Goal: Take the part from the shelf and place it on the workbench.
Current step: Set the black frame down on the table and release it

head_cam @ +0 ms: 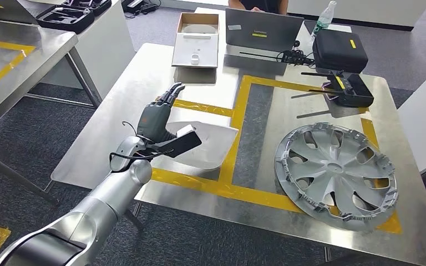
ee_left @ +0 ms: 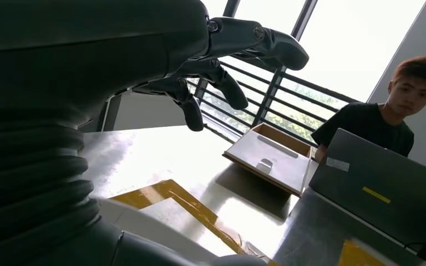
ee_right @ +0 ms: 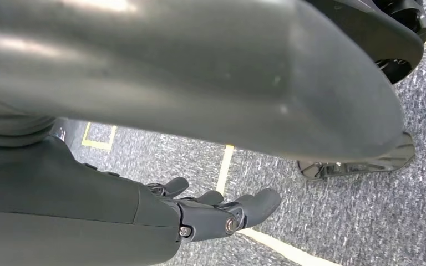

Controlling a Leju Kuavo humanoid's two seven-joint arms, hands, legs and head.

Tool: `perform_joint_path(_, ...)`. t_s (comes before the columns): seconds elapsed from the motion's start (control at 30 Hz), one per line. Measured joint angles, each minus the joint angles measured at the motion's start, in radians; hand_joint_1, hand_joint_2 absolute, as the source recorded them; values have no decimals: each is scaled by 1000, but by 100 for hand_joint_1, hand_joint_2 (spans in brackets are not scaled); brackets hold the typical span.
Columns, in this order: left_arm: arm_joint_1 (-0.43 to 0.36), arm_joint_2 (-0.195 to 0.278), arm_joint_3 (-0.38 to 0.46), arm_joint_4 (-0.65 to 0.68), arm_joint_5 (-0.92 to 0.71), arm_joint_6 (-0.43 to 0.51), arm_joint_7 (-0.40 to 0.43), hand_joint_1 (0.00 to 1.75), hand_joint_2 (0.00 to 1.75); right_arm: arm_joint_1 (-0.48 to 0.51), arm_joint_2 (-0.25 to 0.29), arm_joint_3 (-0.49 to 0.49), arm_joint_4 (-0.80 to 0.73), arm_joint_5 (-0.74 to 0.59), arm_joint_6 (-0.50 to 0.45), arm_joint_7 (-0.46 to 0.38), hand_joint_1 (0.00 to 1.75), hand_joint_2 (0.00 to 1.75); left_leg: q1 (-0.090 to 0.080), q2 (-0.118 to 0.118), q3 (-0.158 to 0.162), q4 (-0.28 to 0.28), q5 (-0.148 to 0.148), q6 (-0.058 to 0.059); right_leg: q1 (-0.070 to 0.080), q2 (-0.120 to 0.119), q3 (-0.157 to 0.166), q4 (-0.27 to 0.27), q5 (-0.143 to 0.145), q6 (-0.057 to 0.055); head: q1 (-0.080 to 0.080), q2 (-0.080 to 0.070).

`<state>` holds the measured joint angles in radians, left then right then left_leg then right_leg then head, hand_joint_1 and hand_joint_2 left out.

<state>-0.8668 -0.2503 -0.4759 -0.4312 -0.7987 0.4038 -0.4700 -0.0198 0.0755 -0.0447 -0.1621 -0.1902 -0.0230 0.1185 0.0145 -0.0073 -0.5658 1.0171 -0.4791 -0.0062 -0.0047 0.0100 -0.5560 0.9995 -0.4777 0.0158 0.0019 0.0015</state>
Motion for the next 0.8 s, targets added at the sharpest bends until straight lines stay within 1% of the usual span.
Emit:
perform_joint_path(0.2, 8, 2, -17, -6, 4, 24, -10, 0, 0, 1, 0, 15, 0, 15, 12, -26, 0, 0, 0, 0, 0, 0, 0, 0, 0, 0, 0, 0, 0, 0, 0, 0)
perform_joint_path(0.37, 16, 11, -36, -43, 28, 54, -28, 0, 0, 1, 0, 20, 0, 22, 14, -36, 0, 0, 0, 0, 0, 0, 0, 0, 0, 0, 0, 0, 0, 0, 0, 0)
perform_joint_path(0.5, 33, 28, -61, -131, 49, 75, -34, 0, 0, 1, 0, 21, 0, 21, 11, -31, 0, 0, -1, 0, 0, 0, 0, 0, -1, 0, 0, 0, 0, 0, 0, 0)
perform_joint_path(0.67, 60, 59, -101, -273, 78, 68, -16, 0, 0, 1, 0, 21, 0, 18, 6, -17, 0, 0, -6, 0, 0, 1, -1, 2, -4, 0, 0, 0, 0, 1, 0, 0)
perform_joint_path(0.8, 71, 75, -131, -357, 83, 65, -6, 0, 0, 1, 0, 21, 0, 14, 2, -14, 0, 0, -11, 0, -1, 4, -3, 6, -8, -1, 1, -1, 0, 5, 0, 0)
